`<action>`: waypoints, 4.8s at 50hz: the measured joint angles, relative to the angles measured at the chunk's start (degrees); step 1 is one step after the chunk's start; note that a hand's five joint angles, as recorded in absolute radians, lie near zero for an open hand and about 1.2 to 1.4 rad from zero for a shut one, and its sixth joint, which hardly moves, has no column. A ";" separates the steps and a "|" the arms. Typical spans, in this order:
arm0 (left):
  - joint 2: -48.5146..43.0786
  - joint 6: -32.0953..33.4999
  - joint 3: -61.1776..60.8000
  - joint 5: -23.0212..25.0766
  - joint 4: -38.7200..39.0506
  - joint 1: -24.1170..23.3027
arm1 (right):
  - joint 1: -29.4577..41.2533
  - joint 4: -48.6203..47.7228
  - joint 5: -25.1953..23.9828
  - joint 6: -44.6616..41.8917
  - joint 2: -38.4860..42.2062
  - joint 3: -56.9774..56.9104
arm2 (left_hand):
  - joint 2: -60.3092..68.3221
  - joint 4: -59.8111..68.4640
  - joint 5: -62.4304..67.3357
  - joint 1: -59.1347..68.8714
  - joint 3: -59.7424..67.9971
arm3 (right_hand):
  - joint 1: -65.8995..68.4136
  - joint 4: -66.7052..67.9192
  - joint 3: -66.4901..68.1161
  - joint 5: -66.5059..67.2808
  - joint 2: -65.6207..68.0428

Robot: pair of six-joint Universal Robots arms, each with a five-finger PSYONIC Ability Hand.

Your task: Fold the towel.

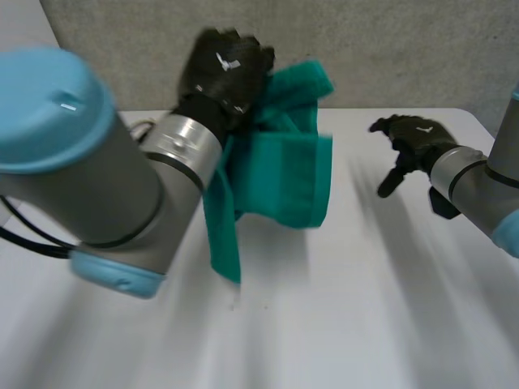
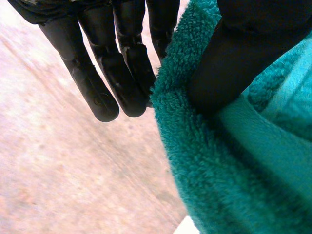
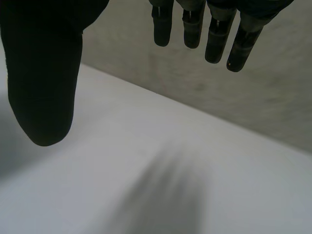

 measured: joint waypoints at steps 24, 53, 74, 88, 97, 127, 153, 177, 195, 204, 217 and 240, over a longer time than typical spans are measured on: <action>2.82 4.48 -8.95 0.16 -1.25 4.46 | 4.99 13.44 -21.05 27.42 5.37 0.47 | -4.21 -4.51 -0.38 -0.23 -4.00 | 0.00 0.00 0.00 0.00 0.00; -9.51 4.17 -14.44 0.26 -0.76 3.28 | 4.55 13.46 -13.72 18.50 6.52 3.52 | -41.12 -41.56 -37.68 -37.03 -40.55 | 0.00 0.00 0.00 0.00 0.00; -28.35 4.41 2.88 0.14 -2.67 -1.99 | 4.51 12.83 -12.74 13.29 5.23 7.77 | -41.85 -42.59 -38.59 -37.10 -42.14 | 0.00 0.00 0.00 0.00 0.00; -16.21 4.21 4.45 -2.10 -0.46 -0.07 | 2.21 12.05 -11.97 12.07 1.71 7.55 | -0.03 -0.11 -1.29 0.03 0.03 | 0.00 0.00 0.00 0.00 0.00; -2.58 5.81 0.35 -2.02 3.44 0.25 | 1.24 11.59 -8.75 14.25 0.50 6.27 | 0.12 0.00 -1.29 0.03 0.17 | 0.00 0.00 0.00 0.00 0.00; 1.87 10.05 -7.81 -1.82 -0.79 1.24 | 17.28 12.03 -11.71 36.64 12.61 -10.24 | 0.20 0.01 -1.29 0.03 0.18 | 0.00 0.00 0.00 0.00 0.00; 6.09 8.79 -7.95 -2.17 -0.86 7.99 | 9.12 2.56 1.12 10.61 2.60 -16.87 | 0.39 0.23 -1.29 0.03 0.43 | 46.54 55.18 55.79 53.82 54.64; -1.84 3.40 -15.86 1.98 -1.19 17.33 | 7.00 1.00 9.24 -43.86 0.40 -5.02 | 0.39 0.24 0.65 0.03 0.43 | 46.55 55.33 55.79 53.92 54.64; -8.84 2.95 24.74 1.42 2.99 19.16 | 7.44 -22.29 17.76 -42.52 8.90 -35.56 | 0.43 0.27 0.65 0.03 0.49 | 46.55 55.34 56.05 53.99 54.96; -5.85 0.35 11.15 1.69 5.27 19.84 | 7.28 -24.28 15.95 -41.94 2.17 -13.67 | 0.44 0.27 0.65 0.03 0.49 | 46.55 55.39 56.05 54.06 54.96; -4.57 -2.34 -2.75 1.75 5.53 17.92 | 5.91 -6.67 14.59 -41.52 0.15 8.88 | 0.47 0.27 0.65 0.03 0.49 | 46.54 55.38 56.03 54.06 54.94; 10.39 -2.53 -11.23 2.30 4.99 10.58 | 4.43 7.13 2.22 -29.63 -9.78 2.36 | 0.48 0.27 0.65 0.08 0.50 | 1.44 0.00 0.05 0.61 0.00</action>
